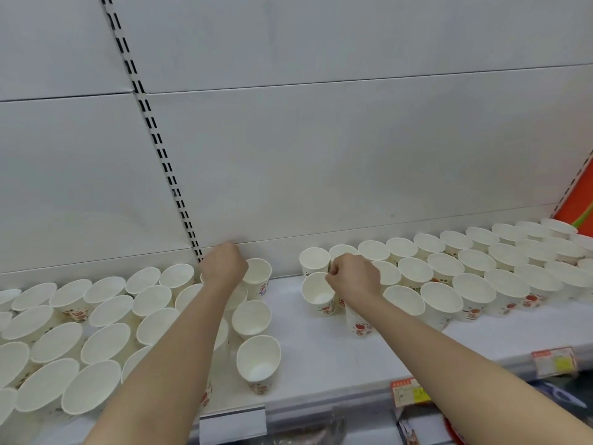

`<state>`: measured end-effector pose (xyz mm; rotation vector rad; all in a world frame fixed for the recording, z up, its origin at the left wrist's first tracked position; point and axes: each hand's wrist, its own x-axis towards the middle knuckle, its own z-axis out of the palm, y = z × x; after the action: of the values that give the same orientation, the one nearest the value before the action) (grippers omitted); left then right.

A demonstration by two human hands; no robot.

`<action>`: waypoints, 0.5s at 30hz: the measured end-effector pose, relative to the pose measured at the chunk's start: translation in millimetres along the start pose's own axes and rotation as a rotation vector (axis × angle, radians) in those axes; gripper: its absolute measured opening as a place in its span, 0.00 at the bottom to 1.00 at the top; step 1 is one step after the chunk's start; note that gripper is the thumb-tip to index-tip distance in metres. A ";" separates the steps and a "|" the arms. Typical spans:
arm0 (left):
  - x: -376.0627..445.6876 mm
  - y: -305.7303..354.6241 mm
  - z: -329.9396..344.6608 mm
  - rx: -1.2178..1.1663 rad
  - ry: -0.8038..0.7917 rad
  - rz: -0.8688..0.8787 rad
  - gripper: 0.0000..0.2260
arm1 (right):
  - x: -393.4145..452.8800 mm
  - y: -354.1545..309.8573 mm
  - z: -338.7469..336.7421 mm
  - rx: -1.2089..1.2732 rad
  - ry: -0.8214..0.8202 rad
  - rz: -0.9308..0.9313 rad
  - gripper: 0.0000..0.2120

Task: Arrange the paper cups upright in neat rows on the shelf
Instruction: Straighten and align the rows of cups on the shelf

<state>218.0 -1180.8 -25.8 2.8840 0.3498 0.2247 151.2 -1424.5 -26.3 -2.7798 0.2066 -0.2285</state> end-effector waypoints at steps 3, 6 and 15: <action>-3.7 3.3 -11.0 -0.068 -0.007 0.007 0.08 | 0.8 0.6 2.3 -0.026 0.007 -0.014 0.04; -9.4 9.6 -25.8 -0.159 0.003 0.016 0.06 | 2.6 1.4 2.4 -0.040 0.020 -0.032 0.04; -37.5 37.6 -50.7 -0.304 -0.133 0.129 0.02 | -3.9 5.1 -3.3 0.079 0.065 -0.100 0.04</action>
<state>181.2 -1215.4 27.5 2.6044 0.0951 0.0963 146.3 -1429.7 -25.5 -2.7090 0.0723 -0.3452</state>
